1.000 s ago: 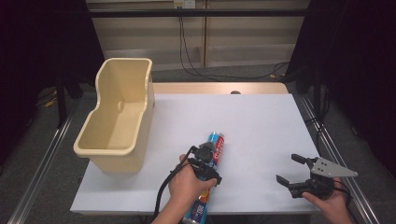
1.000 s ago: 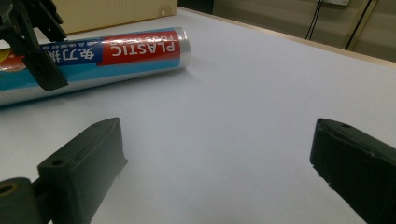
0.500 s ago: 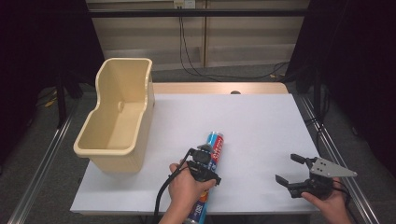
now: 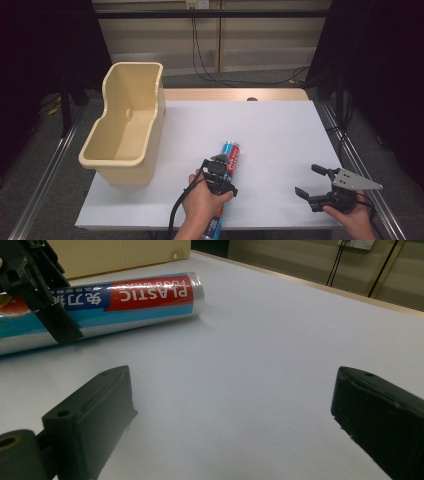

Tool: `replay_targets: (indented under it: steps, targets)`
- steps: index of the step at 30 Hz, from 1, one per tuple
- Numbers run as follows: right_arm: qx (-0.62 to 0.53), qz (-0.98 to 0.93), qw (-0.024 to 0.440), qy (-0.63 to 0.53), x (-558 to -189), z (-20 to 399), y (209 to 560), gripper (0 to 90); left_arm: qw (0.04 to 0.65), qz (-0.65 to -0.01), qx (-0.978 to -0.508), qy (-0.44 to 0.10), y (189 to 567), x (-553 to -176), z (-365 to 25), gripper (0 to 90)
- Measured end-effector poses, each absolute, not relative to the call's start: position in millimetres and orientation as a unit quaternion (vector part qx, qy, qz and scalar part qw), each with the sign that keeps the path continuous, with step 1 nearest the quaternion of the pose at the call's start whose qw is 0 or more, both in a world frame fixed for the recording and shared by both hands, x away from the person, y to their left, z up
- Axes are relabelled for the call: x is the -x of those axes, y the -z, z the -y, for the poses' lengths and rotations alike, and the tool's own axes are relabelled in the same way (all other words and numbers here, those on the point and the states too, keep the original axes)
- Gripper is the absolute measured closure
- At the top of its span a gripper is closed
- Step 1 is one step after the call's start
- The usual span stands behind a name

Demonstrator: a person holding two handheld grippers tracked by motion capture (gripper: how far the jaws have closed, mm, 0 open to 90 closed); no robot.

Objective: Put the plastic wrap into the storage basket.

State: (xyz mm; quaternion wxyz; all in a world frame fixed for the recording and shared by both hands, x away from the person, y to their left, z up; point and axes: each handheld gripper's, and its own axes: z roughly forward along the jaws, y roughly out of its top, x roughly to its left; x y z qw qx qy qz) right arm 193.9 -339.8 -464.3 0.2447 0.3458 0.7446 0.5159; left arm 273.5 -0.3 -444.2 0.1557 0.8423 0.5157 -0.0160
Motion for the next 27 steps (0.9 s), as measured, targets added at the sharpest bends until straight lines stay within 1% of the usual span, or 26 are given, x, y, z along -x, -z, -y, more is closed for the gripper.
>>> replay_targets:
  steps: [5,8,12,14,20,25,27]
  targets:
    - [-0.348,-0.746,0.241,-0.514,-194.4,340.7,465.5,3.4,0.157,-0.526,-0.835,0.032,442.8,-278.1,-6.6,30.8]
    - [-0.348,-0.745,0.241,-0.516,-194.7,340.2,465.7,3.4,0.152,-0.521,-0.840,0.019,440.2,-280.8,-13.9,32.1]
    - [-0.346,-0.745,0.243,-0.515,-195.2,340.8,465.4,3.4,0.154,-0.536,-0.830,0.027,435.1,-286.2,-25.3,32.2]
    - [-0.345,-0.745,0.245,-0.516,-195.6,340.6,465.0,3.4,0.146,-0.536,-0.831,0.022,430.1,-288.6,-29.3,32.2]
    - [-0.344,-0.745,0.249,-0.514,-195.3,340.7,464.4,3.2,0.148,-0.543,-0.826,0.014,416.2,-297.1,-40.7,32.2]
    - [-0.344,-0.745,0.252,-0.513,-195.2,340.8,464.3,3.1,0.146,-0.547,-0.824,0.022,416.2,-303.1,-45.6,32.2]
    - [-0.345,-0.745,0.252,-0.512,-195.4,340.7,464.3,3.1,0.134,-0.549,-0.825,0.016,423.1,-306.5,-45.6,32.2]
